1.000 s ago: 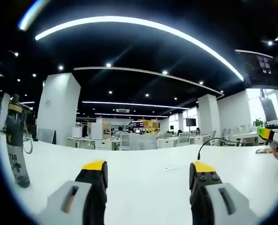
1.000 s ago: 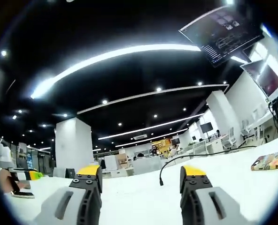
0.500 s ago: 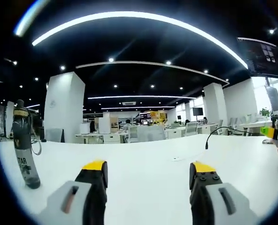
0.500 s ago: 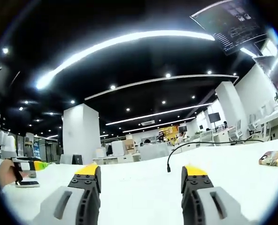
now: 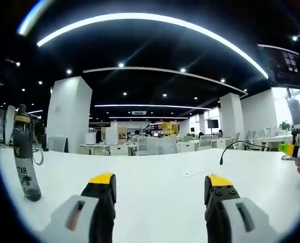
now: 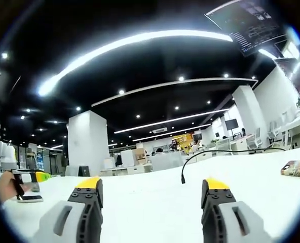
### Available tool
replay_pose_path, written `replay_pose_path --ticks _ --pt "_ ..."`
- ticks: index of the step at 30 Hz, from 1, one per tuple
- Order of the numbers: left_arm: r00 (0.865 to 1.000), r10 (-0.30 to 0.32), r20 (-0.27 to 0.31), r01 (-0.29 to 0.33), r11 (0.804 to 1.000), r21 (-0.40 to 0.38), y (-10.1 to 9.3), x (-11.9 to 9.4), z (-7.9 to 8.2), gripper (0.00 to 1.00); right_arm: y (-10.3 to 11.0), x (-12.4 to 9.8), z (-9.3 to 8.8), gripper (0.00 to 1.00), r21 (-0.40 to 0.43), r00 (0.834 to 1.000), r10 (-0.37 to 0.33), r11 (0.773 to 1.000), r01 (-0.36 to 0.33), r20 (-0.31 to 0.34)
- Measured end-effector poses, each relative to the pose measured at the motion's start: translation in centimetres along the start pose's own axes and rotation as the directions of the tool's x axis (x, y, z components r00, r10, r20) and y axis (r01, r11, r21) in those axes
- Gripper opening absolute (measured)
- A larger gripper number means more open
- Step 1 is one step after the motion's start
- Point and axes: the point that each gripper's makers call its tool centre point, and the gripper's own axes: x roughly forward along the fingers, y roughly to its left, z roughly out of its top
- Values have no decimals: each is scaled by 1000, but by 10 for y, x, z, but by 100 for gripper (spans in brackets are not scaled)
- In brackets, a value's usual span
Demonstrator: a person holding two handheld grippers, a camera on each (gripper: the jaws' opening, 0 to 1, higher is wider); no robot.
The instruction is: Find the data cable on the table. Grasp the USB connector end of the cable and insert it into the USB port on the table
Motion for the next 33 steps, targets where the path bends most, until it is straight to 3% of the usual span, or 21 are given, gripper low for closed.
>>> replay_pose_path --ticks 11,33 --pt "999 -17 -31 18 1000 10 -6 3 -7 71 -4 -2 4 80 33 1000 -8 999 8 20" --pt "999 -31 -28 30 999 -24 -11 0 -9 70 -2 -4 3 80 15 1000 3 1000 -3 11"
